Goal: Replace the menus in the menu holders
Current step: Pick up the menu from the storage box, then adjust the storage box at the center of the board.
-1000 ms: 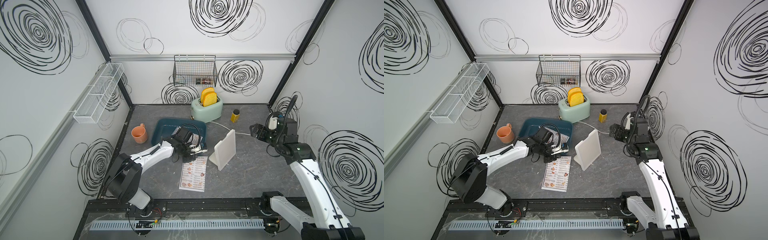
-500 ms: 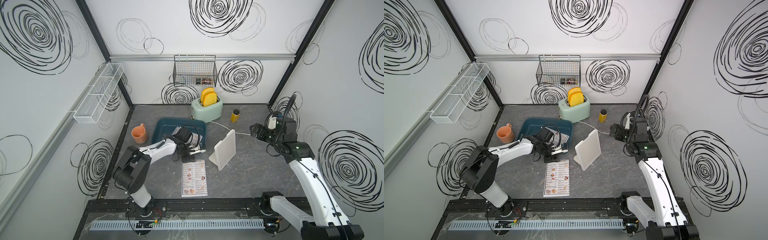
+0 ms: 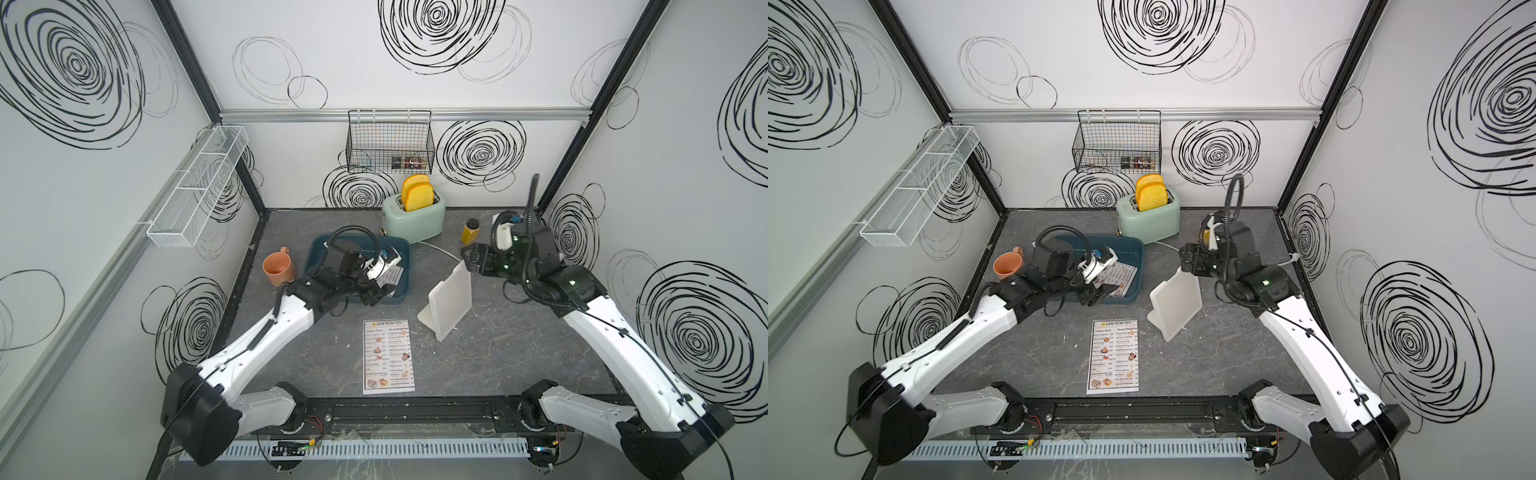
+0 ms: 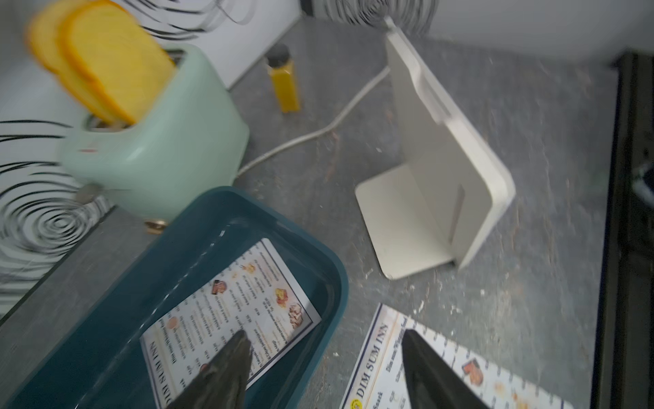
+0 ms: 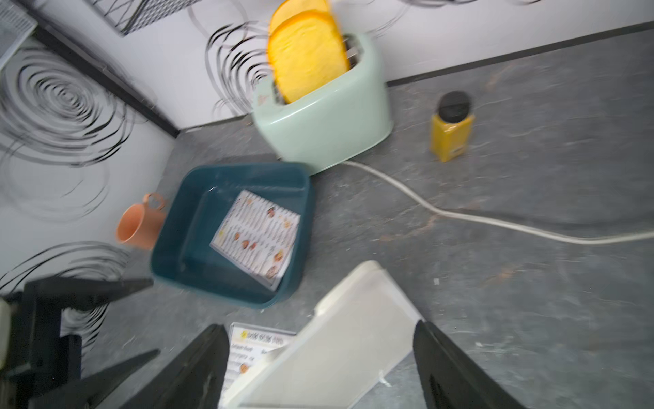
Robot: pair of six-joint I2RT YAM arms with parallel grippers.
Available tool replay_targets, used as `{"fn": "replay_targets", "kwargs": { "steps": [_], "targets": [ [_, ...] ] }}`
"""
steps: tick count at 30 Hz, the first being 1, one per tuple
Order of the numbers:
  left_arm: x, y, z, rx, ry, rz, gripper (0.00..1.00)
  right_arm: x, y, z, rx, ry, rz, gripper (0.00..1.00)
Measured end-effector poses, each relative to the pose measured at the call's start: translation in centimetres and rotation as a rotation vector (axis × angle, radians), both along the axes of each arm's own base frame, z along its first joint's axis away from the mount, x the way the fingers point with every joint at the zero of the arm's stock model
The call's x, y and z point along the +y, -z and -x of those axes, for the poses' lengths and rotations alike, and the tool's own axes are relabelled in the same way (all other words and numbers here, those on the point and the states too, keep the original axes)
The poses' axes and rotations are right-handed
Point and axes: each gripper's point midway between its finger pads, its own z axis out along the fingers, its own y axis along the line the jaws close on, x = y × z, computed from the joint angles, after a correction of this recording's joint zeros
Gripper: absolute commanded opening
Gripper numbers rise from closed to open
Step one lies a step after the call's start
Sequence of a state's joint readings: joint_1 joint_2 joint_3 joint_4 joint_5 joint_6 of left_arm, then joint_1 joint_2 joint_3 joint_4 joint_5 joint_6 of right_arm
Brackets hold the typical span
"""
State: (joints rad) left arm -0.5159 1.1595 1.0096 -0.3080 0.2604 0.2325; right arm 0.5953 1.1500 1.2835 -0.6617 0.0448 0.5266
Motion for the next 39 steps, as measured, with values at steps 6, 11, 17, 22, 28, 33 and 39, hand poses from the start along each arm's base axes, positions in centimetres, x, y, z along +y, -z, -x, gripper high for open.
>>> {"fn": "replay_targets", "kwargs": {
  "steps": [6, 11, 17, 22, 28, 33, 39],
  "targets": [
    [8.9, -3.9, -1.4, 0.071, -0.525, 0.301, 0.70, 12.3, 2.3, 1.6, 0.073, -0.169, 0.042, 0.79],
    [17.3, -2.3, -1.3, 0.144, -0.911, 0.438, 0.78, 19.0, 6.8, -0.5, 0.129, -0.138, 0.115, 0.81],
    [19.9, 1.3, -1.6, 0.254, -1.069, 0.512, 0.80, 23.4, 12.7, -5.6, 0.229, 0.055, 0.175, 0.89],
    [21.9, 5.3, -4.1, 0.348, -1.150, 0.479, 0.83, 24.4, 17.0, -8.4, 0.311, 0.205, 0.197, 0.92],
    [24.8, 10.4, -6.9, 0.440, -1.166, 0.336, 0.84, 21.4, 22.4, -9.8, 0.424, 0.353, 0.236, 1.00],
    [25.0, 12.2, -9.4, 0.449, -1.079, 0.211, 0.86, 19.3, 23.6, -11.1, 0.459, 0.439, 0.232, 0.97],
    [24.5, 14.3, -10.6, 0.458, -1.001, 0.105, 0.86, 18.4, 24.5, -11.3, 0.488, 0.479, 0.225, 0.97]
  ]
}}
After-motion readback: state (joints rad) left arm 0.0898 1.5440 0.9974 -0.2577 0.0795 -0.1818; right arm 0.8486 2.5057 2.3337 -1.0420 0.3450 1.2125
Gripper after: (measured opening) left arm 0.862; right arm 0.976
